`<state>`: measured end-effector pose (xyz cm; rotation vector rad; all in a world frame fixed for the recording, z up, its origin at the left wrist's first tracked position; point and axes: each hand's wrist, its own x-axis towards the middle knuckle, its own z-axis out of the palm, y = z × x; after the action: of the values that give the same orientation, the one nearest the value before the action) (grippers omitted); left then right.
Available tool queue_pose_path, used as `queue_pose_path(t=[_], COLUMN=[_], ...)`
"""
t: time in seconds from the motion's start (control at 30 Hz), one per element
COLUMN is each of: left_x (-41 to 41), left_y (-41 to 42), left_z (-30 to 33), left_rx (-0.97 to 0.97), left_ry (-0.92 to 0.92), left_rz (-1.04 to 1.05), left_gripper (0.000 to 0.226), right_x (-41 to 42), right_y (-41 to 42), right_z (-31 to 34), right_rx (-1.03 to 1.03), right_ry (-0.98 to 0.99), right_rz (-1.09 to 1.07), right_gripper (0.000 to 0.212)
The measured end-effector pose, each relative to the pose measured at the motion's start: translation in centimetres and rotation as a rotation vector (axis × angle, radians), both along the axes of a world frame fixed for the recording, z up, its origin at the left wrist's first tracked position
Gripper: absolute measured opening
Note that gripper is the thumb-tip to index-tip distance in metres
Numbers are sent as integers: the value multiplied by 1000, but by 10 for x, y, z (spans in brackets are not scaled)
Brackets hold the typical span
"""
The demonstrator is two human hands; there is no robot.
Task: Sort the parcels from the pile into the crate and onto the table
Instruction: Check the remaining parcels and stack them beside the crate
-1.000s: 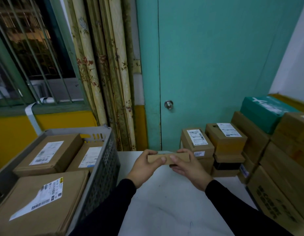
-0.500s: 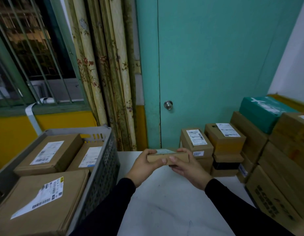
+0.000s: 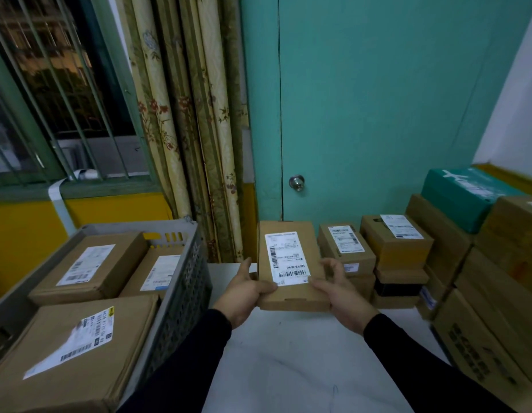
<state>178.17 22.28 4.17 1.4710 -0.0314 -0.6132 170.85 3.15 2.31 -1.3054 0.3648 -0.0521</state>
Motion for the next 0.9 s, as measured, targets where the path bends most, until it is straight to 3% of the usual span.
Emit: queue_pose_path(t=[0.1, 0.4, 0.9], left_x=[0, -11, -8], left_y=[3, -9, -17], left_z=[1, 3, 3], left_rx=[-2, 72, 113], left_ry=[4, -167, -261], left_rz=[-75, 38, 64], left_gripper=[101, 58, 59], right_x=[1, 4, 11], right_y=[-1, 12, 7], right_z=[-1, 7, 2], right_rx=[-7, 49, 26], right_ry=[-22, -48, -38], right_rz=[15, 51, 13], right_gripper=[66, 51, 47])
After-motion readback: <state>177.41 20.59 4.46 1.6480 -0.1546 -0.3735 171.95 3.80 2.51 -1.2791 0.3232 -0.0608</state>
